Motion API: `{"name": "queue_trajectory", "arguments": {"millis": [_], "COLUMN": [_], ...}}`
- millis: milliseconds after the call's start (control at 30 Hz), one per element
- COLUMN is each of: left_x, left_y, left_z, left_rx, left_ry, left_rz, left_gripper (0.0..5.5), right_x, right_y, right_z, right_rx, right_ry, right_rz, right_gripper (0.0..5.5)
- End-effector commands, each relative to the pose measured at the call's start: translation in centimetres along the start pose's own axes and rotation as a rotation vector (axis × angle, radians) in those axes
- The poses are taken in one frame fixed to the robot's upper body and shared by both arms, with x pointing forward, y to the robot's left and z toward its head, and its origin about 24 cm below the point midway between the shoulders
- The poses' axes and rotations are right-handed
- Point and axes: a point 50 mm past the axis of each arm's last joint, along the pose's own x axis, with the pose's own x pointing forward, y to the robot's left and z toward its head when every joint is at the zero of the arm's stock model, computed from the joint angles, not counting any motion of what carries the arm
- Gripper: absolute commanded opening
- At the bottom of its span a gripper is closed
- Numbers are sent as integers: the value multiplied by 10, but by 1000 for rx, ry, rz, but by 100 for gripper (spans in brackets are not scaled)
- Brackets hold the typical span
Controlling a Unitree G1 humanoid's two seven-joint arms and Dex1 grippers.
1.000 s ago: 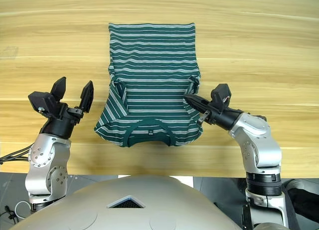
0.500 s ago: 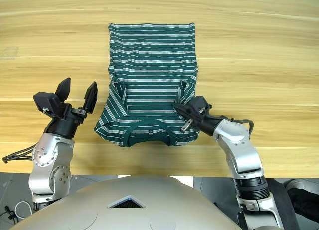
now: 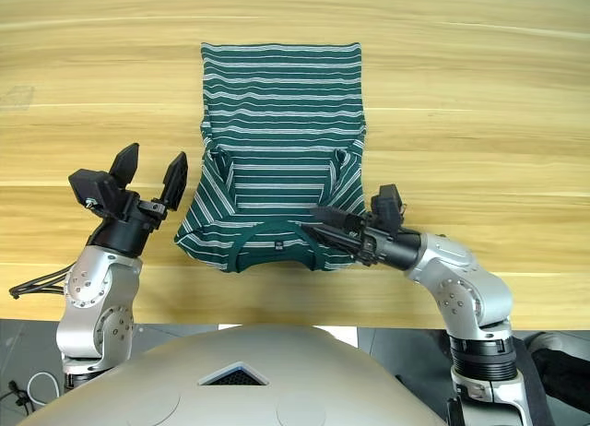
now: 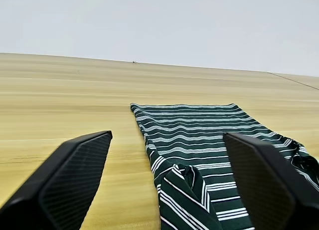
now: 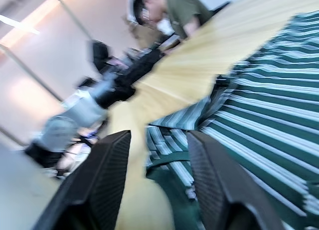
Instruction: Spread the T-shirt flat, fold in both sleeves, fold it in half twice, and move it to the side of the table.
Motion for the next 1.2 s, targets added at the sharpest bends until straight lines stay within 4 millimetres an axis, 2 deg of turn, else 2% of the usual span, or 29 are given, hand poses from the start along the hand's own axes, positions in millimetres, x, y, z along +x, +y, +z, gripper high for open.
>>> {"name": "queue_trajectory", "arguments": {"millis": [33, 100, 167, 233, 300, 400, 600, 767, 867, 1033, 1200], "left_x": [-4, -17, -26, -34, -45, -48, -45, -50, -49, -43, -31], "left_y": [23, 49, 68, 81, 91, 97, 90, 93, 86, 79, 73], "left_z": [30, 57, 69, 68, 63, 65, 47, 30, 16, -10, -24], "left_rx": [162, 422, 734, 1070, 1328, 1467, 1713, 1759, 1721, 1661, 1648], "left_ry": [-68, -109, -68, 30, 168, 243, 266, 222, 164, 79, 4], "left_rz": [-38, -80, -115, -231, -405, -554, -973, -1202, -1257, -1234, -1241], "left_gripper": [416, 416, 416, 416, 416, 416, 416, 416, 416, 416, 416], "right_x": [-21, -39, -54, -65, -73, -84, -98, -105, -102, -89, -77], "right_y": [-25, -34, -40, -44, -45, -43, -44, -39, -40, -46, -48], "right_z": [22, 45, 66, 70, 65, 52, 38, 15, 9, 2, 0], "right_rx": [-325, -705, -1115, -1521, -1652, -1739, -1787, -1725, -1708, -1698, -1701], "right_ry": [30, 94, 176, 379, 471, 577, 665, 673, 665, 625, 589], "right_rz": [-267, -456, -583, -548, -439, -297, -55, 139, 191, 214, 233], "right_gripper": [244, 244, 244, 244, 244, 244, 244, 244, 244, 244, 244]}}
